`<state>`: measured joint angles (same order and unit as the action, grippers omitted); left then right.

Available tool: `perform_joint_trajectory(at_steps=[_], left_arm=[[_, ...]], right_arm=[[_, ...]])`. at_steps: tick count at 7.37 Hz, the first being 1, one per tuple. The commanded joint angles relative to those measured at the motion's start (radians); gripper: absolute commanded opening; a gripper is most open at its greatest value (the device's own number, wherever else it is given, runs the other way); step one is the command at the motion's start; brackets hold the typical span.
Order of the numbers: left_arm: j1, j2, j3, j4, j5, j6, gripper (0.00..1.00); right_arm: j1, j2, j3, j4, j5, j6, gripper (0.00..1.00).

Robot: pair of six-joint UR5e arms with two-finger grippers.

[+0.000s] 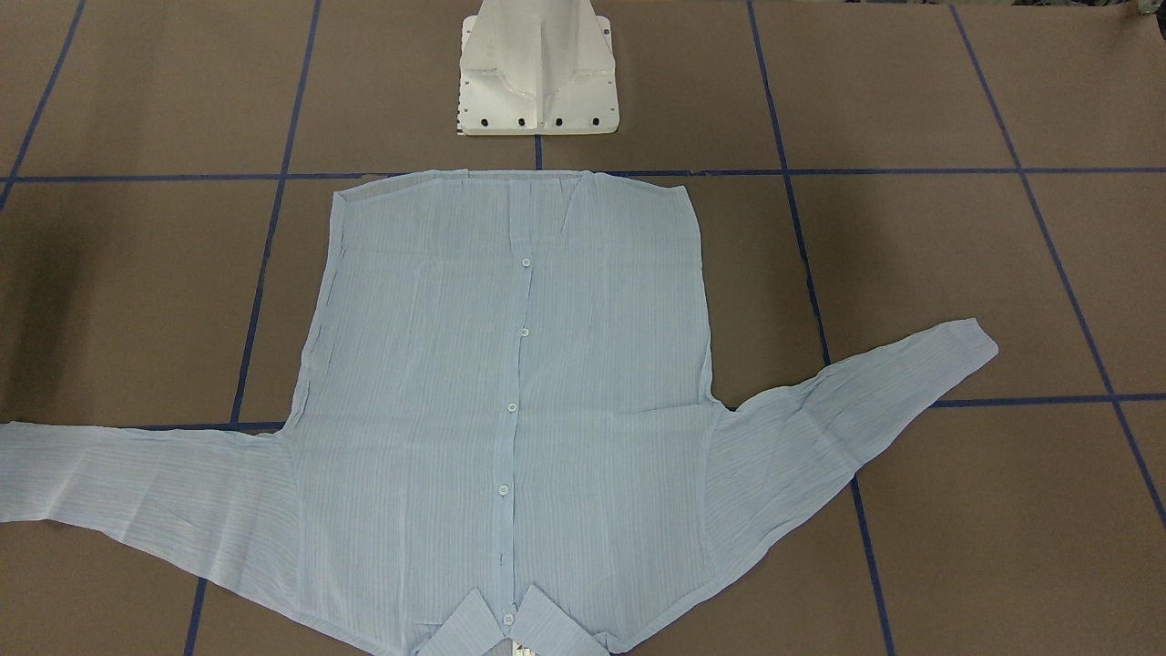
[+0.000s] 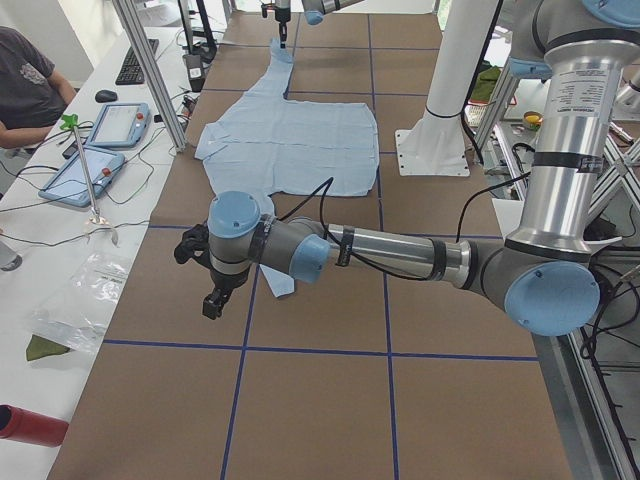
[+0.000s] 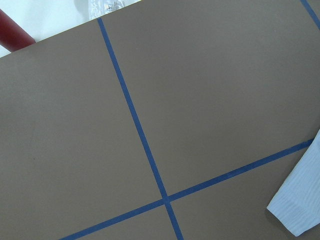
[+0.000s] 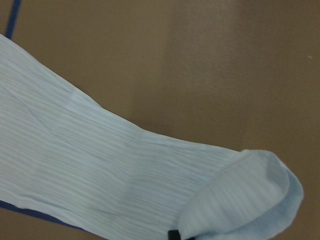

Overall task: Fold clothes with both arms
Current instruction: 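Lift the cuff and carry it across the shirt toward the collar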

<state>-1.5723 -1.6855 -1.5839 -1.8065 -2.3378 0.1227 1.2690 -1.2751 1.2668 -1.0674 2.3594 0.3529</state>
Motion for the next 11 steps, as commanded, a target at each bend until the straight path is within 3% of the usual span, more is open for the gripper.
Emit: perform_joint_trajectory(at_steps=[1,3,6,7,9,11], left_arm=[[0.0,-0.002,0.008,-0.001,0.0,0.0,0.99],[0.0,0.0,0.012,0.001,0.0,0.0,0.99],[-0.002,0.001,0.013,0.001,0.002,0.002,0.99],[-0.002,0.001,0.022,0.001,0.002,0.002,0.99],[-0.002,0.0,0.033,0.001,0.002,0.0,0.99],[-0.002,-0.006,0.042,0.001,0.002,0.0,0.99]], right_arm=[[-0.017,0.071,0.054,-0.002,0.053,0.038,0.0],[-0.081,0.225,0.052,-0.002,0.067,0.149,0.0],[-0.224,0.51,0.025,-0.019,0.049,0.459,0.0],[-0.238,0.566,0.017,-0.055,0.034,0.463,0.0],[-0.301,0.664,-0.076,-0.059,-0.061,0.463,0.0],[-0.383,0.684,-0.119,-0.054,-0.173,0.462,0.0]])
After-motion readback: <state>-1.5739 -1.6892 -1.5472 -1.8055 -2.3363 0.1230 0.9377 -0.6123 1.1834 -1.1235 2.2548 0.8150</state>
